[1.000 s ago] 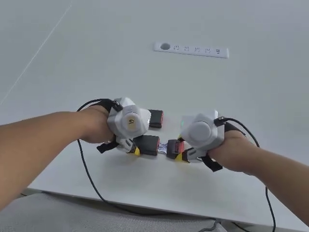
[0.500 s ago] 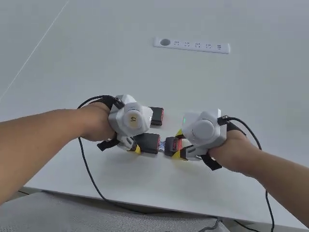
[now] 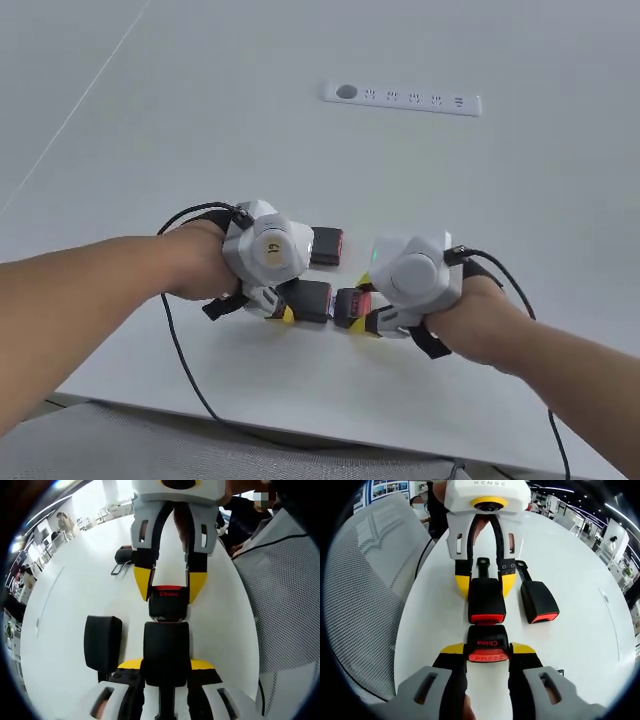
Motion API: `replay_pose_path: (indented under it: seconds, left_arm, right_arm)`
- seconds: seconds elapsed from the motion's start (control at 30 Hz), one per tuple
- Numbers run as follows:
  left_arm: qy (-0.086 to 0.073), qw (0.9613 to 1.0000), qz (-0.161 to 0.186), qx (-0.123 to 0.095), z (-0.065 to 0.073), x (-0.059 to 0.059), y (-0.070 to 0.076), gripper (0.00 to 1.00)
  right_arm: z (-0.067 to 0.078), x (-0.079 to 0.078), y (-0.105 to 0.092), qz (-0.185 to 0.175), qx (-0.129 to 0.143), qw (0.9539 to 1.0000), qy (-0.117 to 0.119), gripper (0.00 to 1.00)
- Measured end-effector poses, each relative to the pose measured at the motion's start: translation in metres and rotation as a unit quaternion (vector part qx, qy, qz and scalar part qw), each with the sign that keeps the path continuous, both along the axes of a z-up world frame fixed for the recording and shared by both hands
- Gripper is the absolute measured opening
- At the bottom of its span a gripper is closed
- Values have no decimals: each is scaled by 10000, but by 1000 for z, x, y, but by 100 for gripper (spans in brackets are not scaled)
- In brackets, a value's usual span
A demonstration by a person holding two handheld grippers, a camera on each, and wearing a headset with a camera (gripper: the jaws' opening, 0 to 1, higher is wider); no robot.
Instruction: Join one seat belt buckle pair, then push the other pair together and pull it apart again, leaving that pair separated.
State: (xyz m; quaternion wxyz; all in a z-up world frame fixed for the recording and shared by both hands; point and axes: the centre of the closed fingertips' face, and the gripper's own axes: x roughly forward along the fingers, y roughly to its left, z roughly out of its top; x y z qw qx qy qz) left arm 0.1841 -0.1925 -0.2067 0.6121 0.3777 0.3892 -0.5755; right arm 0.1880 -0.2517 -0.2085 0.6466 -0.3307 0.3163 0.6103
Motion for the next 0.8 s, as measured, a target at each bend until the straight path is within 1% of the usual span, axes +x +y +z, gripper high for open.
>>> replay_pose_path:
  seconds: [0.17,0.2,0.23,0.3,0.37,0.4,0.47,0.57,0.67,0.8]
  left_arm:
    - [38,10000,57,-54,-1,0,1,32]
    - [48,9999,59,-78,-1,0,1,32]
    - [45,9999,44,-102,0,-1,1,32]
    - [55,9999,61,-150,0,-1,1,32]
    - [42,9998,69,-177,1,-1,1,31]
    - [31,9998,78,-194,0,-1,1,31]
    - [23,9997,113,-224,0,0,1,31]
    - [14,9997,117,-234,0,0,1,31]
    - [22,9997,105,-223,-1,1,1,31]
    - [25,9997,100,-231,-2,2,2,31]
  right_arm:
    - [0,1,-1,0,-22,10000,-28,29]
    - [1,1,-1,17,-39,10000,-55,29]
    - [-1,3,-3,67,-91,9998,-138,28]
    - [-1,5,-3,27,-41,9999,-98,28]
    - [-1,6,-4,-8,-12,10000,-68,28]
    - [1,3,-4,-10,-10,10000,-67,28]
    - [1,5,-5,-39,7,10000,-47,28]
    - [3,4,-4,-5,-32,10000,-56,28]
    - [2,6,-5,10,-26,10000,-23,28]
    - [5,4,-5,21,-26,10000,7,28]
